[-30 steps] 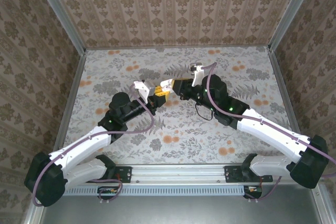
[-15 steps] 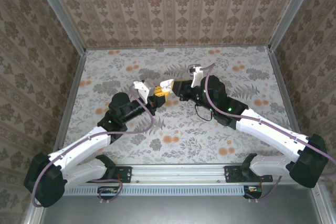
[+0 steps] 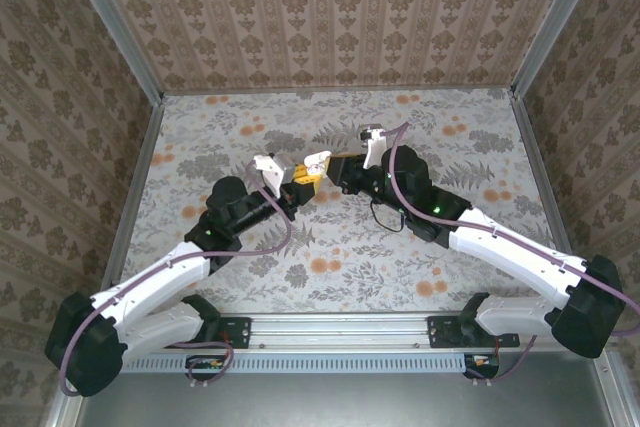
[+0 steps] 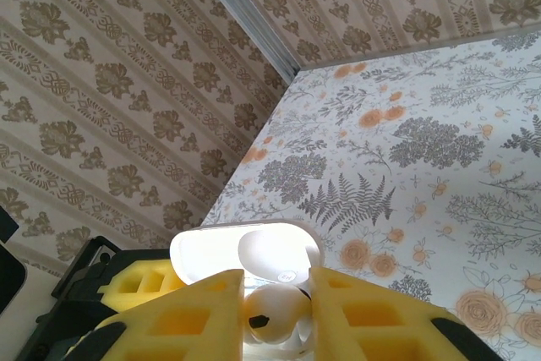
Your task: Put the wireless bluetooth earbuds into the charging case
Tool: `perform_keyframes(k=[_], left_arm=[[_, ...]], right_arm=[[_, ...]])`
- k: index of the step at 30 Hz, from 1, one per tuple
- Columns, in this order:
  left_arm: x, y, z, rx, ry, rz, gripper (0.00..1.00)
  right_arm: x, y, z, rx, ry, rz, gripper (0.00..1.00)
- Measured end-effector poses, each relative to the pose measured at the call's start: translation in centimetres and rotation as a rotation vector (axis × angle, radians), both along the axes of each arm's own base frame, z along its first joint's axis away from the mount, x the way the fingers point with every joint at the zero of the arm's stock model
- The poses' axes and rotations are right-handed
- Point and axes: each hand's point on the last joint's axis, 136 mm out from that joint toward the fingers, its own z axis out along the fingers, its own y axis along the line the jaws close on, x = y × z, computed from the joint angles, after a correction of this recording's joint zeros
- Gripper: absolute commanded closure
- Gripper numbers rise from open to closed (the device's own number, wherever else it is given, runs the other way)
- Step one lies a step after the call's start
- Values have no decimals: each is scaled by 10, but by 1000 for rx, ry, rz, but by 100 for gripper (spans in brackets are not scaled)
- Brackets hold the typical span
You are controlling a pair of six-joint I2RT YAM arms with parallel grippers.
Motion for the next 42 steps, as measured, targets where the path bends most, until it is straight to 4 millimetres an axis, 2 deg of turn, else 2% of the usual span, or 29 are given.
perform_keyframes(k=[9,21,26,31,36,42], left_arm=[[1,1,1,-1,-1,7,100],[-1,0,1,0,0,2,100],[-4,-2,0,12,-15,-16,100],[-14,-8,3,33,-28,-91,99],[-20,-11,11,23,-41,-139,99],[-20,-14,11,23,-40,-164,99]], right_arm=[[-2,-1,5,8,-8,1,69],[-13,-13,29,47,-42,-2,64],[-11,-17,40,41,-22,40,67],[-10,-21,52,34,3,121,76],[-23,-16,40,-3,59,221,82],[-33,-10,24,-23,117,288,84]])
